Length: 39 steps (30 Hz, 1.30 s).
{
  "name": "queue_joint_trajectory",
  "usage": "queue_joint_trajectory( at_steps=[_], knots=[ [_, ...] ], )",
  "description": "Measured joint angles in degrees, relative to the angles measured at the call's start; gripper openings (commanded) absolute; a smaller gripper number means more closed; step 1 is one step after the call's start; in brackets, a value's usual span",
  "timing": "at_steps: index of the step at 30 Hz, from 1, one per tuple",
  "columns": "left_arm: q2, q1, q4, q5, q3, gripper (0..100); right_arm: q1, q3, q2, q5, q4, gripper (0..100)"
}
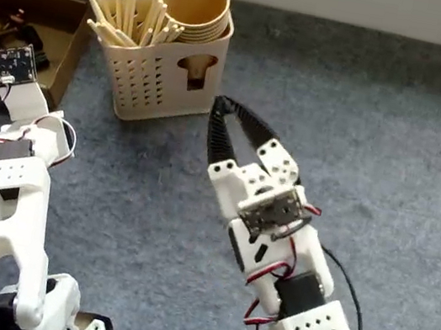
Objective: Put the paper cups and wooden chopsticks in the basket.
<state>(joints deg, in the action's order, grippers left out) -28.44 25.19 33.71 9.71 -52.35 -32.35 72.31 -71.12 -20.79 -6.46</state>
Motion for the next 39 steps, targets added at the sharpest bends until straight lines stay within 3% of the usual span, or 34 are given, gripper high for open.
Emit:
queue_joint_trajectory(
  at_steps=[8,16,23,31,39],
  knots=[
    [-10.9,0.0,1.05,0.0,0.0,0,2.81,13.71,-16.53,0.0,0.0,0.5],
    [-21.71,0.0,8.62,0.0,0.0,0,3.08,22.33,-24.7,0.0,0.0,0.6],
    [-32.18,-0.53,12.31,0.0,-1.49,0,7.82,23.74,-31.12,-0.09,0.44,0.6],
    [-49.32,-4.4,12.31,-3.52,-12.66,0,13.27,23.74,-33.32,-0.09,11.25,0.6],
    [-70.59,-5.27,12.4,-7.12,-26.46,0,20.4,23.74,-33.32,12.66,20.04,0.6]
  ],
)
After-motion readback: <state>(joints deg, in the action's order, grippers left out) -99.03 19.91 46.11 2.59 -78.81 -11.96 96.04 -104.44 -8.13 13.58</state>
